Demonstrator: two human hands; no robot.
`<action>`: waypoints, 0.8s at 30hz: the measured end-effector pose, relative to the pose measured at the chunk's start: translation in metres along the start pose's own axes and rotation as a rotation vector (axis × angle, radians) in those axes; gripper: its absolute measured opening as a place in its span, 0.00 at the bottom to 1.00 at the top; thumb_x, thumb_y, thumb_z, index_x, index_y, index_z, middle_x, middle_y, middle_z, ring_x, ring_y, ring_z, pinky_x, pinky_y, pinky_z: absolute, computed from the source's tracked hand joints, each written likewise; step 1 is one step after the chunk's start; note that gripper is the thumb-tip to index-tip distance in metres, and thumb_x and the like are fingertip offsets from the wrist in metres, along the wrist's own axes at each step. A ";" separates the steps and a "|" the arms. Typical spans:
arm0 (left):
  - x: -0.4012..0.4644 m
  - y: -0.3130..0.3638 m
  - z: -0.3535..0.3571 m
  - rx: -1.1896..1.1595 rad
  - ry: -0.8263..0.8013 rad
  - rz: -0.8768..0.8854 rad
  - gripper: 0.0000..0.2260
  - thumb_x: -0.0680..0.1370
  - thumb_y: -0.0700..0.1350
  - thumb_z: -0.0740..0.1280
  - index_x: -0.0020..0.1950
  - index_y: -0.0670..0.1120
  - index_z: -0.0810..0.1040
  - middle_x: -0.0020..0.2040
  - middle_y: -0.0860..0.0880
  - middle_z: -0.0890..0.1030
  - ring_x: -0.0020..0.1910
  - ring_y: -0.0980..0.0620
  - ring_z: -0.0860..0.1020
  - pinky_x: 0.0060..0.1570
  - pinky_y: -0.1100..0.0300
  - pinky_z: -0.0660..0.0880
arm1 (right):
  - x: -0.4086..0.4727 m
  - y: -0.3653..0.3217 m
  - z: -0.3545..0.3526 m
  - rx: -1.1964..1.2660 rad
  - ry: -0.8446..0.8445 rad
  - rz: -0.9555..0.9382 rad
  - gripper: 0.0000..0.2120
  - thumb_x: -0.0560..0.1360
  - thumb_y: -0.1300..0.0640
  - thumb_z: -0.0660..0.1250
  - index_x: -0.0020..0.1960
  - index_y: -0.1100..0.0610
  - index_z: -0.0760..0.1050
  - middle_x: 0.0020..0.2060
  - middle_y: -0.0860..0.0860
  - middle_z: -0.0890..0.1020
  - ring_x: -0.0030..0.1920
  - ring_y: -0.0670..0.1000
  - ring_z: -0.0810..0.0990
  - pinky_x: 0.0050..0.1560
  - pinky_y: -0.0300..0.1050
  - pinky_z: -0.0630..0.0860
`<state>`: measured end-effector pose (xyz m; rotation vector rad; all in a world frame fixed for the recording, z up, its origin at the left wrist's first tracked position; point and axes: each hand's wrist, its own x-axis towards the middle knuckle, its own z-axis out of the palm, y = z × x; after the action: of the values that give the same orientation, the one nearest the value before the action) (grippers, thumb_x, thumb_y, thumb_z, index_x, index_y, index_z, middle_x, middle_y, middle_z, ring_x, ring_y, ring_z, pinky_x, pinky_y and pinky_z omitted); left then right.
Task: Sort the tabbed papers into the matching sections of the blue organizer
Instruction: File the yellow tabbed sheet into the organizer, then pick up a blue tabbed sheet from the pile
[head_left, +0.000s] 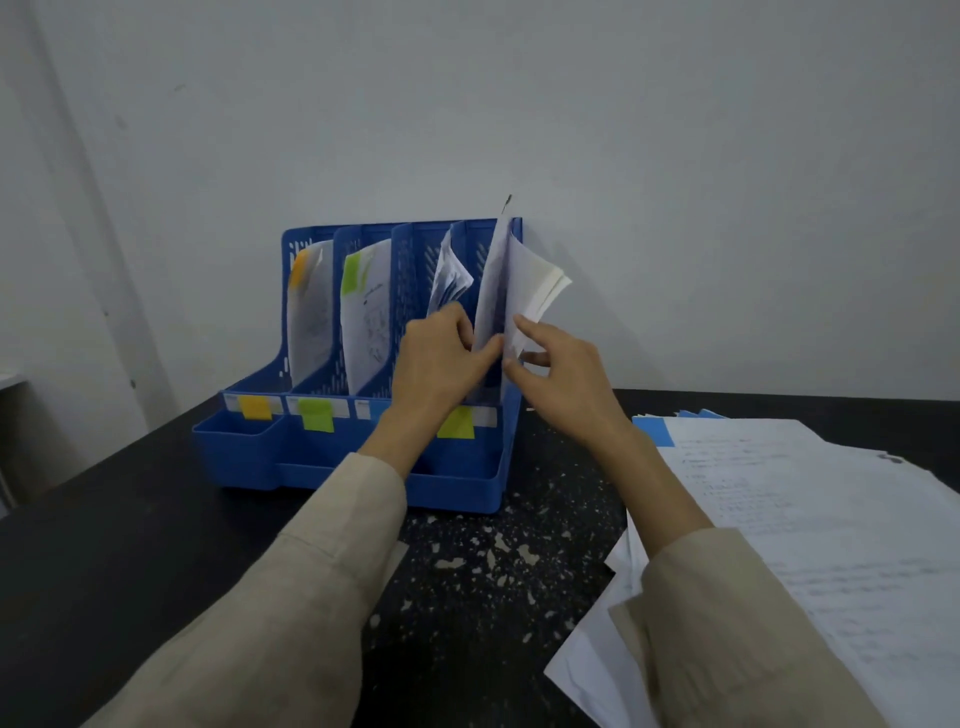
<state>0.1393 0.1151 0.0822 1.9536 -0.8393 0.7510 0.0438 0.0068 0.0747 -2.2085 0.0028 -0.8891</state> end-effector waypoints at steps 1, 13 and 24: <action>0.001 0.002 0.000 -0.016 0.004 -0.024 0.11 0.72 0.46 0.72 0.38 0.47 0.69 0.31 0.52 0.73 0.32 0.54 0.73 0.33 0.60 0.71 | 0.000 0.000 0.000 0.001 -0.005 0.002 0.26 0.78 0.57 0.64 0.73 0.58 0.63 0.68 0.55 0.71 0.64 0.54 0.74 0.63 0.53 0.72; -0.021 -0.014 0.018 0.216 -0.278 -0.134 0.19 0.78 0.41 0.63 0.27 0.45 0.64 0.26 0.49 0.68 0.29 0.48 0.71 0.29 0.58 0.65 | -0.001 -0.002 -0.002 0.010 -0.005 0.001 0.22 0.77 0.60 0.65 0.70 0.59 0.67 0.66 0.55 0.73 0.61 0.53 0.75 0.60 0.44 0.73; -0.013 -0.004 0.015 -0.028 -0.076 -0.047 0.13 0.80 0.47 0.61 0.35 0.49 0.74 0.32 0.51 0.77 0.33 0.51 0.75 0.35 0.58 0.70 | 0.003 0.003 0.000 -0.005 0.000 0.001 0.23 0.79 0.61 0.60 0.73 0.57 0.64 0.67 0.55 0.72 0.61 0.52 0.75 0.58 0.37 0.69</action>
<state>0.1380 0.1075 0.0641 1.9810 -0.8415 0.6372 0.0464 0.0039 0.0748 -2.2128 0.0055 -0.8898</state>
